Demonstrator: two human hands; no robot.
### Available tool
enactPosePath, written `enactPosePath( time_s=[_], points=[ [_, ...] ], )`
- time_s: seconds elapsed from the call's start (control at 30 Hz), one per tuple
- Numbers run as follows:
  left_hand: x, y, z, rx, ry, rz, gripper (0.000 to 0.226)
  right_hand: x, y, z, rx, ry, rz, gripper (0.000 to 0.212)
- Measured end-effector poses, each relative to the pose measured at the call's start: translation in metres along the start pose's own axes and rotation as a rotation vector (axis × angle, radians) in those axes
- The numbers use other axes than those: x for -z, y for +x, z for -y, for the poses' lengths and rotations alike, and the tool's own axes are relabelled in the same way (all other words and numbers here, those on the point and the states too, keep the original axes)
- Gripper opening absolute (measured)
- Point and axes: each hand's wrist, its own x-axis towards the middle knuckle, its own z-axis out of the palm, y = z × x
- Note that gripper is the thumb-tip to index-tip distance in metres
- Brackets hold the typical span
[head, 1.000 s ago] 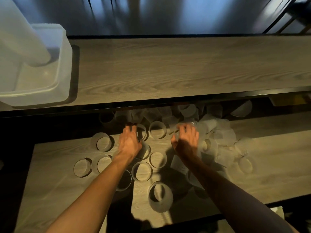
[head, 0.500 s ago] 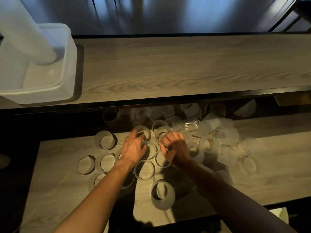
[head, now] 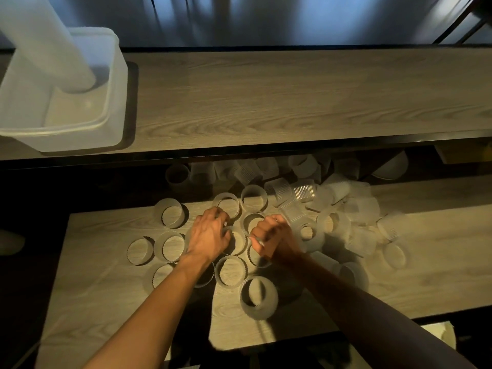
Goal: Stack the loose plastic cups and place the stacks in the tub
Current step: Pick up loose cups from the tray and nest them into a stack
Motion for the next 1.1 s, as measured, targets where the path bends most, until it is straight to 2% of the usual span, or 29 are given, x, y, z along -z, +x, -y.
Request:
enactPosePath(
  time_s=[0.07,0.2,0.4,0.43,0.53,0.6,0.67,0.73,0.83,0.9,0.97,1.03,1.1],
  points=[
    [0.003,-0.003,-0.005,-0.003,-0.044,0.002,0.053,-0.001,-0.001,0.002,0.000,0.018,-0.019,0.022],
    [0.004,-0.004,-0.011,-0.002,-0.129,0.027,0.065,-0.001,-0.003,0.002,-0.127,0.170,-0.058,0.021],
    [-0.007,-0.003,-0.021,-0.117,-0.196,0.068,0.088,0.007,0.000,0.004,-0.294,0.426,-0.086,0.019],
    [-0.008,-0.003,-0.023,-0.138,-0.206,0.074,0.091,0.012,0.003,0.006,-0.372,0.546,-0.061,0.020],
    [-0.009,-0.005,-0.030,-0.116,-0.307,0.081,0.095,0.027,0.016,0.008,-0.701,1.137,0.044,0.016],
    [-0.007,-0.007,-0.033,-0.065,-0.379,0.059,0.095,0.028,0.025,0.004,-0.823,1.349,0.056,0.018],
    [-0.005,-0.008,-0.033,-0.023,-0.399,0.041,0.093,0.025,0.027,-0.001,-0.931,1.418,0.028,0.009],
    [-0.002,-0.007,-0.033,-0.024,-0.371,0.012,0.088,0.021,0.024,-0.002,-0.924,1.338,-0.035,0.028],
    [-0.001,-0.003,-0.034,-0.067,-0.321,-0.005,0.085,0.024,0.016,0.002,-0.738,1.032,-0.073,0.043],
    [-0.004,0.000,-0.034,-0.095,-0.278,0.017,0.087,0.016,0.009,-0.001,-0.589,0.694,-0.090,0.042],
    [-0.008,0.001,-0.036,-0.101,-0.255,0.058,0.092,0.009,0.004,-0.005,-0.478,0.461,-0.108,0.033],
    [-0.011,0.000,-0.038,-0.088,-0.254,0.083,0.095,0.004,0.001,-0.012,-0.479,0.342,-0.109,0.024],
    [-0.014,-0.002,-0.038,-0.082,-0.256,0.072,0.091,0.006,0.002,-0.015,-0.551,0.306,-0.030,0.018]
  ],
)
